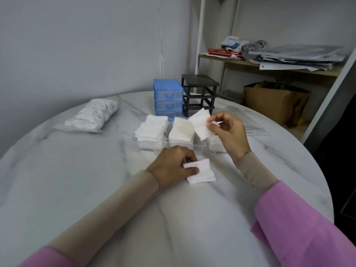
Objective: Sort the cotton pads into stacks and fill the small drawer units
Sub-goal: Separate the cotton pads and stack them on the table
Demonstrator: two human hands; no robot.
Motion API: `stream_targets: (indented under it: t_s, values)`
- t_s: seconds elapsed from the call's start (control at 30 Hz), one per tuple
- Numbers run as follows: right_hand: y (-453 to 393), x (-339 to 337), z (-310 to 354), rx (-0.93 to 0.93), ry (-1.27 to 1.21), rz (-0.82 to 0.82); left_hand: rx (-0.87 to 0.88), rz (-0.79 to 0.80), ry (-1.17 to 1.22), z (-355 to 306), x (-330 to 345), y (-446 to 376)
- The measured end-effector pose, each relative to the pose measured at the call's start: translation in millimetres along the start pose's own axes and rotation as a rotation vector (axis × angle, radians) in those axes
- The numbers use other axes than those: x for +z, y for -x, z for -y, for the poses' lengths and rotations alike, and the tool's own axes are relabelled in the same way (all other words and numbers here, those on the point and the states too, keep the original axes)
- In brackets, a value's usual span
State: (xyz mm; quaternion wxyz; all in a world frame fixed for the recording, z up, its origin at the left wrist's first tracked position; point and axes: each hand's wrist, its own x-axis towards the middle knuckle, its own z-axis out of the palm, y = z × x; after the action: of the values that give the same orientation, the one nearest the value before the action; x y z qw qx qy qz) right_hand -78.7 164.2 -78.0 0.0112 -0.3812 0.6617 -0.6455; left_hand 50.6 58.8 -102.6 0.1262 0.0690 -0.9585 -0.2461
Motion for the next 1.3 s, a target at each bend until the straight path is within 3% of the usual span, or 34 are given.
stream_targets:
  t_s: [0.1, 0.23, 0.4, 0.5, 0.6, 0.77, 1.1, 1.3]
  values:
    - [1, 1, 0, -0.037, 0.033, 0.005, 0.027, 0.003, 0.099, 1, -2, 0]
    - [1, 0, 1, -0.068, 0.017, -0.002, -0.005, -0.132, 0.355, 1, -12, 2]
    - [1, -2, 4, -0.111, -0.052, 0.001, 0.017, -0.291, 0.316, 6, -31, 2]
    - [3, -2, 8, -0.167, -0.071, 0.087, -0.033, -0.350, 0.258, 11, -39, 3]
    - [7, 3, 10, -0.173, -0.097, 0.213, -0.157, -0.431, 0.424, 12, -42, 2]
    - [9, 8, 4, -0.144, -0.073, 0.324, -0.133, -0.372, 0.773, 5, -46, 1]
    - [12, 12, 0, -0.121, -0.073, 0.388, -0.077, -0.351, 0.640, 6, -38, -1]
    - [11, 11, 2, -0.115, -0.025, 0.341, -0.094, -0.326, 0.749, 6, -39, 0]
